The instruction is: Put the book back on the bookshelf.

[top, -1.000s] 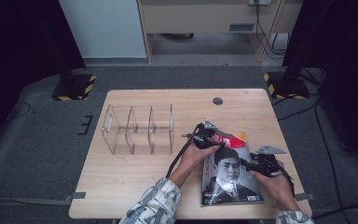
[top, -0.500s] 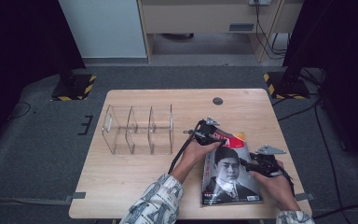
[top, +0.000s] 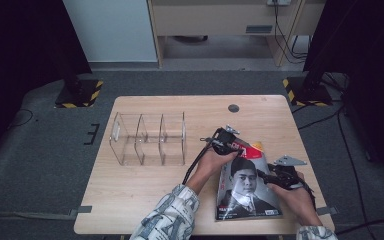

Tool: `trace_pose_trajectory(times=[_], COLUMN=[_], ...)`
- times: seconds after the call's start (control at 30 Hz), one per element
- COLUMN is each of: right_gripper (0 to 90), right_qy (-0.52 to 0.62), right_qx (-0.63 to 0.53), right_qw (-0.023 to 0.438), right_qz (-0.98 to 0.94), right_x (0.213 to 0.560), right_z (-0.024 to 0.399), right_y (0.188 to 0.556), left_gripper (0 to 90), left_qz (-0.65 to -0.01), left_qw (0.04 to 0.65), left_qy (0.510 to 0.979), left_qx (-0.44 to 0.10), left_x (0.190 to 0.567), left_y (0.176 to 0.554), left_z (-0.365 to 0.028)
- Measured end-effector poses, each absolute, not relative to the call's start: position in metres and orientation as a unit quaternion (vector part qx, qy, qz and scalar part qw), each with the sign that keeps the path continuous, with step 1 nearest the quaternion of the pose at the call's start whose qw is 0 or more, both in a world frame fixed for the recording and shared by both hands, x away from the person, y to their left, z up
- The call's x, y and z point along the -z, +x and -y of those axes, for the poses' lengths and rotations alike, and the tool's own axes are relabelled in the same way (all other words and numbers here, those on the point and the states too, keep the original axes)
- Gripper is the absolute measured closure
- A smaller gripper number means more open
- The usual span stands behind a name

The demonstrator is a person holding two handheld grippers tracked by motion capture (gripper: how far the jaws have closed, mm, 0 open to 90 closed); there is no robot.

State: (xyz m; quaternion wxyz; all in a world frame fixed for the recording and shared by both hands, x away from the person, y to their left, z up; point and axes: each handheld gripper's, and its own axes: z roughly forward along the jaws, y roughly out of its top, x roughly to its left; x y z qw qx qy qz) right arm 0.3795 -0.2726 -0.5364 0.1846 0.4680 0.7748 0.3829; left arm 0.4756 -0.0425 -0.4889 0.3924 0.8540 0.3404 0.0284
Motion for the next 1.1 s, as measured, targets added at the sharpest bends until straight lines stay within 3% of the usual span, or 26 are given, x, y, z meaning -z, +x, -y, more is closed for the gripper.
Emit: trace_pose_trajectory(times=[0.37, 1.1], right_gripper=[46.6, 40.9], right_qy=[0.468, 0.489], right_qx=[-0.381, -0.401], right_qw=[0.186, 0.189], right_qz=[-0.775, -0.751], right_x=[0.536, 0.527], right_z=[0.272, 0.278], right_y=[0.379, 0.378], left_gripper=[80.7, 84.9], left_qz=[-0.343, -0.334], left_qw=[0.389, 0.424], left_qy=[0.854, 0.841], left_qx=[-0.032, -0.035], left_x=[0.486, 0.467], left_y=[0.475, 0.465], left_z=[0.043, 0.044])
